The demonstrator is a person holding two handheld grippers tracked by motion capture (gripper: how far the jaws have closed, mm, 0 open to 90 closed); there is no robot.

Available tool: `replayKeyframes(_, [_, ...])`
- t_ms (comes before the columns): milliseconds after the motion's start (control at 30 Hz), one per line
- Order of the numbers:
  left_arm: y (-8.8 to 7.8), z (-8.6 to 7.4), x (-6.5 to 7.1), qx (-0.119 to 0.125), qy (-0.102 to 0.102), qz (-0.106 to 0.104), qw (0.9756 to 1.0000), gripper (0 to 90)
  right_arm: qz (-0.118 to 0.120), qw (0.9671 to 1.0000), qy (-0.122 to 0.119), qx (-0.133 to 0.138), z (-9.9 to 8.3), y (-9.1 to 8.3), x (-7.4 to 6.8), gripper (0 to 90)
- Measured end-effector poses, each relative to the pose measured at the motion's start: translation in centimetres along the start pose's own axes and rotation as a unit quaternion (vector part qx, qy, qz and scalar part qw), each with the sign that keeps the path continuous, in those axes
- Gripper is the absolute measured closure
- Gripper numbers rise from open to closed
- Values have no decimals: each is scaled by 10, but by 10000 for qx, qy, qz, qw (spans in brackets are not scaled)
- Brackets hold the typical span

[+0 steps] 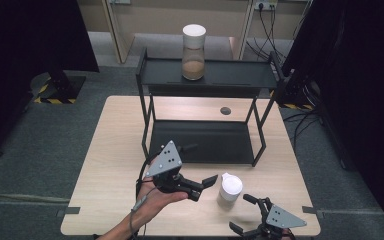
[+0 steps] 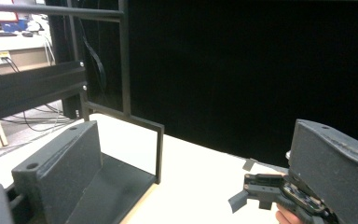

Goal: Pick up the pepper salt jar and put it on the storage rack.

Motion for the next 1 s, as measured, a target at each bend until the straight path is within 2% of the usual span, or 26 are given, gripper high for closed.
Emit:
replayKeyframes(333, [1,-30,9,-2,46,-144,9999,18,4,10000,11,5,0,0,0,12])
replayKeyframes(533, [1,-50,12,-8,90,-135,9999,19,-20,10000,25,44,0,-2,0,12])
replayKeyframes(633, [3,-59,12,-22,33,-192,9998,19,-31,10000,26,49,0,-1,0,12])
replayKeyframes(767, [2,-69,14,-58,113,-176,9998,18,-34,10000,28,51,-1,-1,0,12])
replayKeyframes(1000, [2,-87,14,-41,2,-203,9998,18,-20,10000,27,33,-1,0,0,12])
Point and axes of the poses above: each handheld gripper's, and its own axes: y roughly forward along the jaws, z roughly out of its top, x roughly to its right, the point moved 1 cm from there along y, roughly forward along the jaws, and after that the axes turned 11 degrees about -x, right-handed, at the moved point
